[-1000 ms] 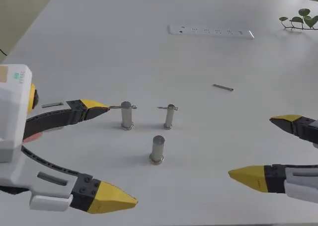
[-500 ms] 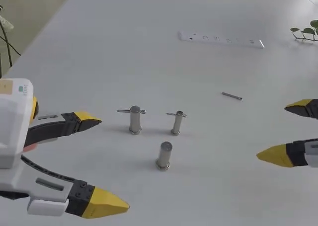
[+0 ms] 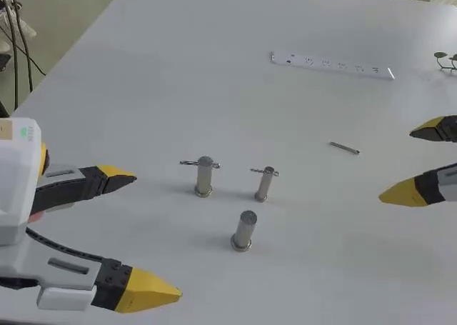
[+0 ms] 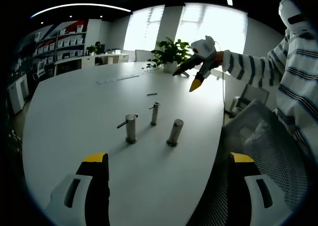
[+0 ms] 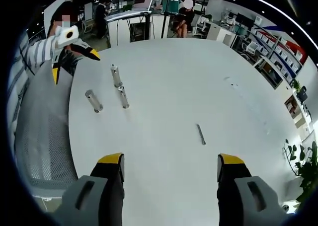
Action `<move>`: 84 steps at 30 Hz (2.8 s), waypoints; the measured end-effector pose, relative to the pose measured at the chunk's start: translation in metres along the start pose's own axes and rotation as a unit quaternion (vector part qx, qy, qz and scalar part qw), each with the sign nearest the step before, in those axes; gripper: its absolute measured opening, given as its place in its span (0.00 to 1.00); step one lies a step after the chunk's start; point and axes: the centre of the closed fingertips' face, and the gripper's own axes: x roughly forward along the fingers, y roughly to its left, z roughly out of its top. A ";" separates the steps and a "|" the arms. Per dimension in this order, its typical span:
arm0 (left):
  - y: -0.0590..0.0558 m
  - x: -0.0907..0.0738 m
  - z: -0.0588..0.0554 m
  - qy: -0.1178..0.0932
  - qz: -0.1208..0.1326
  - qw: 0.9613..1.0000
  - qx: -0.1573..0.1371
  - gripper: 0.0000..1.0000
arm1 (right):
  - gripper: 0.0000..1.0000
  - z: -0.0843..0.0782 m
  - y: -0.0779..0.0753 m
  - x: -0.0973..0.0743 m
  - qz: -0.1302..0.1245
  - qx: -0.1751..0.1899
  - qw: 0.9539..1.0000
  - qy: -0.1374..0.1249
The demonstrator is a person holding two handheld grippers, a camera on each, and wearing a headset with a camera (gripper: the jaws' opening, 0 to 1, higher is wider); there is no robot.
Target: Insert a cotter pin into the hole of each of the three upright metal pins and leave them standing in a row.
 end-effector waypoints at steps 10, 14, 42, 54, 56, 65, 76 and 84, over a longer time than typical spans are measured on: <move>0.002 -0.008 -0.003 -0.001 0.022 1.000 -0.004 0.99 | 0.65 0.003 -0.026 0.007 0.003 -0.018 1.000 0.025; -0.001 -0.010 0.000 -0.008 0.032 0.999 -0.006 0.99 | 0.65 0.006 -0.032 0.013 0.011 -0.023 0.999 0.029; -0.005 -0.017 -0.004 -0.012 0.080 0.996 -0.035 0.99 | 0.33 -0.013 -0.044 0.084 0.100 0.024 0.989 0.107; 0.004 -0.017 -0.003 -0.017 0.095 0.994 -0.050 0.99 | 0.20 -0.018 -0.073 0.101 0.092 0.037 0.989 0.113; 0.003 -0.016 -0.005 -0.010 0.094 0.994 -0.048 0.99 | 0.19 -0.018 -0.078 0.103 0.090 0.037 0.988 0.120; 0.002 -0.016 -0.006 -0.009 0.092 0.994 -0.051 0.99 | 0.07 -0.016 -0.089 0.109 0.092 0.031 0.986 0.133; 0.002 -0.016 -0.006 -0.011 0.092 0.994 -0.054 0.99 | 0.05 -0.019 -0.087 0.114 0.099 0.012 0.983 0.153; 0.000 -0.012 -0.008 -0.008 0.087 0.995 -0.056 0.97 | 0.00 -0.020 -0.092 0.116 0.070 -0.031 0.981 0.176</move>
